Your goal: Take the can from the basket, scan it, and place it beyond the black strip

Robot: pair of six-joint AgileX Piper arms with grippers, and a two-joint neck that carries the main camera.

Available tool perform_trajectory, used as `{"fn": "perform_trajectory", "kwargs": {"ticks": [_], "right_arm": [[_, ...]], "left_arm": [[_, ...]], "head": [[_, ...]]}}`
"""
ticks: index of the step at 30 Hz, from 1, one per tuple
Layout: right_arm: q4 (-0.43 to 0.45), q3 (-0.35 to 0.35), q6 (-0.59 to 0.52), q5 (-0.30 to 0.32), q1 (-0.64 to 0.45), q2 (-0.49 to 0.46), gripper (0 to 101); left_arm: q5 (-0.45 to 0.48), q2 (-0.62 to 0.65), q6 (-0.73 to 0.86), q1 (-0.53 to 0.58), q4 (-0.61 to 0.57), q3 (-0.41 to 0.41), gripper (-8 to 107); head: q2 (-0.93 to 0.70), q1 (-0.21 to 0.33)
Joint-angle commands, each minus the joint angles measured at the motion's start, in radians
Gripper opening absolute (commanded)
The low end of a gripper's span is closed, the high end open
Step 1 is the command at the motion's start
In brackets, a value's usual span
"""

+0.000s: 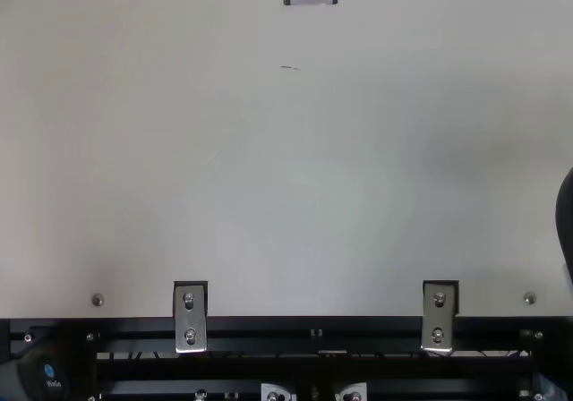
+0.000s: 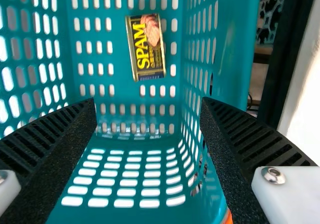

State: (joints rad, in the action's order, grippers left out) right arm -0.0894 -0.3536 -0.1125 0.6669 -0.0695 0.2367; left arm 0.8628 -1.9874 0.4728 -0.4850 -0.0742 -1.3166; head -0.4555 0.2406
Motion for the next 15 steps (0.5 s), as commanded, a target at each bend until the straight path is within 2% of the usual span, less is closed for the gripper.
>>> {"fn": "perform_trajectory", "kwargs": {"ticks": [1,15], "right_arm": [[0.000,0.000,0.000,0.000,0.000,0.000,101],[0.000,0.000,0.000,0.000,0.000,0.000,101]], "left_arm": [[-0.022,-0.046,-0.002,0.002,-0.011,-0.013,90],[-0.139,-0.246,-0.017,-0.011,-0.134,-0.081,90]], "head": [[-0.016,0.034],[-0.016,0.034]]}}
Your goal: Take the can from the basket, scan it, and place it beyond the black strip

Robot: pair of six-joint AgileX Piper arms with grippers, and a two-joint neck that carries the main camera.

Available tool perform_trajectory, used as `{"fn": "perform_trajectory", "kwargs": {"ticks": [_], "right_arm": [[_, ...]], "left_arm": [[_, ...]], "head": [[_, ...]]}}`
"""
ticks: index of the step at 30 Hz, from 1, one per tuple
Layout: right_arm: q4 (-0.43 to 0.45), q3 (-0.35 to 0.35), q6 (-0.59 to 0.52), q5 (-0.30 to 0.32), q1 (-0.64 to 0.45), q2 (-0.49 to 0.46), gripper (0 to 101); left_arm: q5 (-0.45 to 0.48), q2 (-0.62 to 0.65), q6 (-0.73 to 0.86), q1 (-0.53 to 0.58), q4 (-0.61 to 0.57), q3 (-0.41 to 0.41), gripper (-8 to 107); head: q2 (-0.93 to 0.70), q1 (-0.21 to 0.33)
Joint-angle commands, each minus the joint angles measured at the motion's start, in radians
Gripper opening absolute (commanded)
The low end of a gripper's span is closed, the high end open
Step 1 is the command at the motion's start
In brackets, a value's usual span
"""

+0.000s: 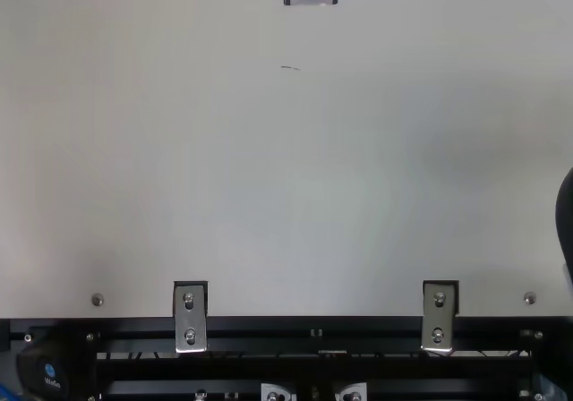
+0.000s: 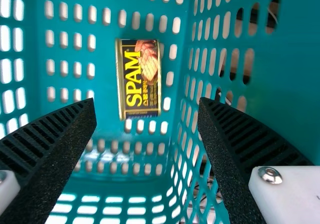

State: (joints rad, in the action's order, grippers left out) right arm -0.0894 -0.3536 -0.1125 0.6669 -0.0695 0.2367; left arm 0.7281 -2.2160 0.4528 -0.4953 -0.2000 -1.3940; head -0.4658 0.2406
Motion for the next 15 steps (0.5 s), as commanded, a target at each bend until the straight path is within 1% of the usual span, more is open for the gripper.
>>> {"fn": "perform_trajectory", "kwargs": {"ticks": [1,5,15], "right_arm": [[0.000,0.000,0.000,0.000,0.000,0.000,101],[0.000,0.000,0.000,0.000,0.000,0.000,101],[0.000,0.000,0.000,0.000,0.000,0.000,101]], "left_arm": [[-0.011,-0.030,0.008,-0.002,-0.022,-0.008,90],[-0.033,-0.078,0.026,-0.007,-0.057,-0.030,90],[-0.097,-0.188,0.085,-0.018,-0.096,-0.080,90]], "head": [[-0.006,0.034],[-0.006,0.034],[-0.006,0.034]]}}
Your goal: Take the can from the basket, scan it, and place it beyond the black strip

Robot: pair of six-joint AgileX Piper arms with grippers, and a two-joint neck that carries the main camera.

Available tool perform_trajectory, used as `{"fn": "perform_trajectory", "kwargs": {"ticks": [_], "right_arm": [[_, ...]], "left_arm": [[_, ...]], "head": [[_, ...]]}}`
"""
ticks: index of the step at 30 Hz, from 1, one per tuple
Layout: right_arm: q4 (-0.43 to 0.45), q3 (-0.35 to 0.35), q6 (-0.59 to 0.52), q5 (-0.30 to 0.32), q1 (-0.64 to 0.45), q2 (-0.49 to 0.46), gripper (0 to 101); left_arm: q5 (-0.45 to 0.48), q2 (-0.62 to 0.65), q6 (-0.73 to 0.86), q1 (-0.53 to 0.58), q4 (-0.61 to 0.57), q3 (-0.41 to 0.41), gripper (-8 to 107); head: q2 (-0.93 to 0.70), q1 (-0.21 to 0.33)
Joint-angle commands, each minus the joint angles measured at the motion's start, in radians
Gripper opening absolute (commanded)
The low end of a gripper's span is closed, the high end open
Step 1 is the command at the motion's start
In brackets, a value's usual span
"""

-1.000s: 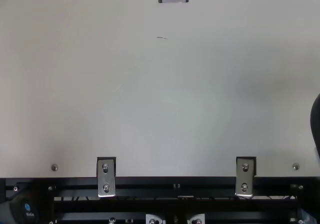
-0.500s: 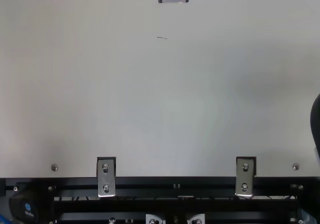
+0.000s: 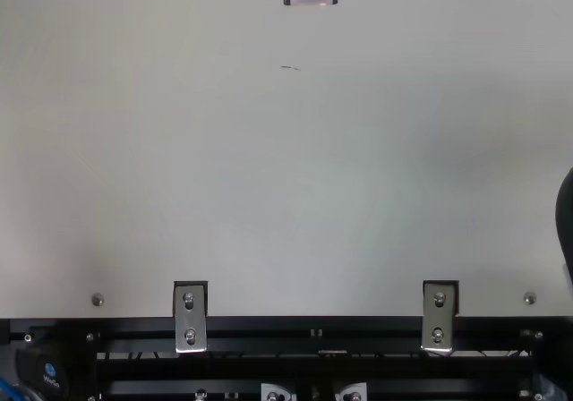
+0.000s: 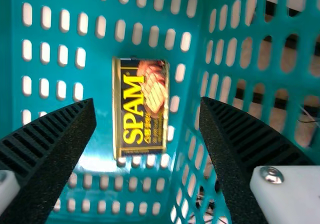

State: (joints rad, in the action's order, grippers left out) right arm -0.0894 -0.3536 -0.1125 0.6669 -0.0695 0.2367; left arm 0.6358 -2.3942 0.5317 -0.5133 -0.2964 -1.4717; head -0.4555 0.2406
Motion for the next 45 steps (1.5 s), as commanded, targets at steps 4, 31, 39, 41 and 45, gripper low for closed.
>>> {"fn": "perform_trajectory", "kwargs": {"ticks": [4,31,39,41,45], "right_arm": [[0.000,0.000,0.000,0.000,0.000,0.000,101],[0.000,0.000,0.000,0.000,0.000,0.000,101],[0.000,0.000,0.000,0.000,0.000,0.000,101],[0.000,0.000,0.000,0.000,0.000,0.000,101],[0.000,0.000,0.000,0.000,0.000,0.000,101]], "left_arm": [[-0.020,-0.049,0.037,-0.004,-0.015,-0.016,90],[-0.052,-0.185,0.142,0.004,-0.039,-0.069,10],[-0.079,-0.049,0.160,0.007,-0.084,-0.010,10],[-0.089,0.008,0.162,0.007,-0.087,0.012,10],[-0.106,0.127,0.143,0.002,-0.074,0.049,10]], "head": [[-0.016,0.034],[-0.016,0.034],[-0.016,0.034],[-0.016,0.034],[-0.016,0.034]]}}
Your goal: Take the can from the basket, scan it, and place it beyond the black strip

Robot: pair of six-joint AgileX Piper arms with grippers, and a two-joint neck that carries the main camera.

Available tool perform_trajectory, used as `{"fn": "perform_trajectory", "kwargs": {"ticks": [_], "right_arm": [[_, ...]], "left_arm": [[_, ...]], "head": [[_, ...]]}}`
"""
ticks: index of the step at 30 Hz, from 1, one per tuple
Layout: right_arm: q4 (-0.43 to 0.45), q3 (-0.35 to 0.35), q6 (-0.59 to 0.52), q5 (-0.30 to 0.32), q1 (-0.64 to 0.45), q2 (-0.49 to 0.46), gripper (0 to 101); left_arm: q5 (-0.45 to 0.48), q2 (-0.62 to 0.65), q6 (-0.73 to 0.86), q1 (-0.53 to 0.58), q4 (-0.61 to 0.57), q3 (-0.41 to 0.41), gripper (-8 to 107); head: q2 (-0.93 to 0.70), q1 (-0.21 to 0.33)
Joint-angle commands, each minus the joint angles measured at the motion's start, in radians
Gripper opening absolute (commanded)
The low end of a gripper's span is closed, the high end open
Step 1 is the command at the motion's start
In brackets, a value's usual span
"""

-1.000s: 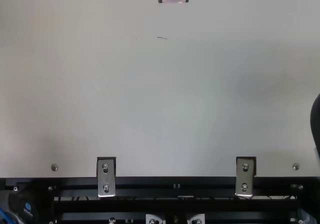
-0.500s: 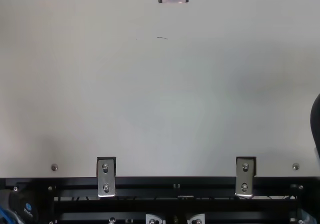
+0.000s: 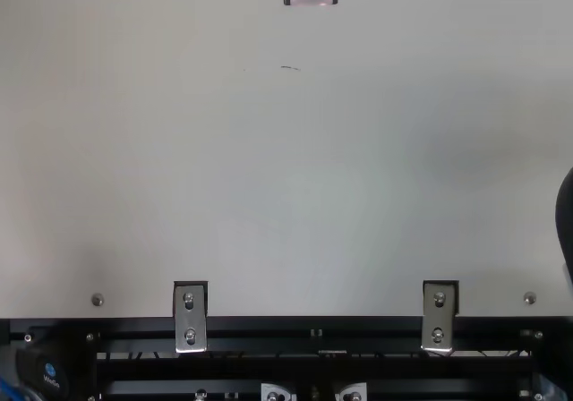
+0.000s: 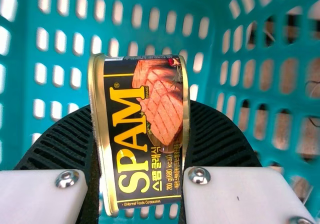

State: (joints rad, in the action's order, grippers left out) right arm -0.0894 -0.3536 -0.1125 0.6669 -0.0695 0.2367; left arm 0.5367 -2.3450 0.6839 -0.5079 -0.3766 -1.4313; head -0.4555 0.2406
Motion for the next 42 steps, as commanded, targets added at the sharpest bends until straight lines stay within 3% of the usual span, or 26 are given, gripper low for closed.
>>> {"fn": "perform_trajectory", "kwargs": {"ticks": [1,12,20,27,38,41,42], "right_arm": [[0.000,0.000,0.000,0.000,0.000,0.000,101],[0.000,0.000,0.000,0.000,0.000,0.000,101],[0.000,0.000,0.000,0.000,0.000,0.000,101],[0.000,0.000,0.000,0.000,0.000,0.000,101],[0.000,0.000,0.000,0.000,0.000,0.000,101],[0.000,0.000,0.000,0.000,0.000,0.000,101],[0.000,0.000,0.000,0.000,0.000,0.000,101]], "left_arm": [[-0.010,0.107,-0.015,-0.005,0.010,0.016,10],[0.014,0.447,-0.119,-0.005,0.016,0.057,10],[0.093,0.656,-0.244,0.036,0.018,0.026,10],[0.248,0.775,-0.326,0.099,0.026,-0.024,10],[0.661,0.872,-0.386,0.146,-0.120,-0.078,10],[0.683,0.904,-0.384,0.159,-0.070,-0.080,10],[0.632,0.891,-0.391,0.155,-0.119,-0.079,10]], "head": [[-0.016,0.034],[-0.016,0.034],[-0.016,0.034],[-0.016,0.034],[-0.016,0.034],[-0.016,0.034],[-0.016,0.034]]}}
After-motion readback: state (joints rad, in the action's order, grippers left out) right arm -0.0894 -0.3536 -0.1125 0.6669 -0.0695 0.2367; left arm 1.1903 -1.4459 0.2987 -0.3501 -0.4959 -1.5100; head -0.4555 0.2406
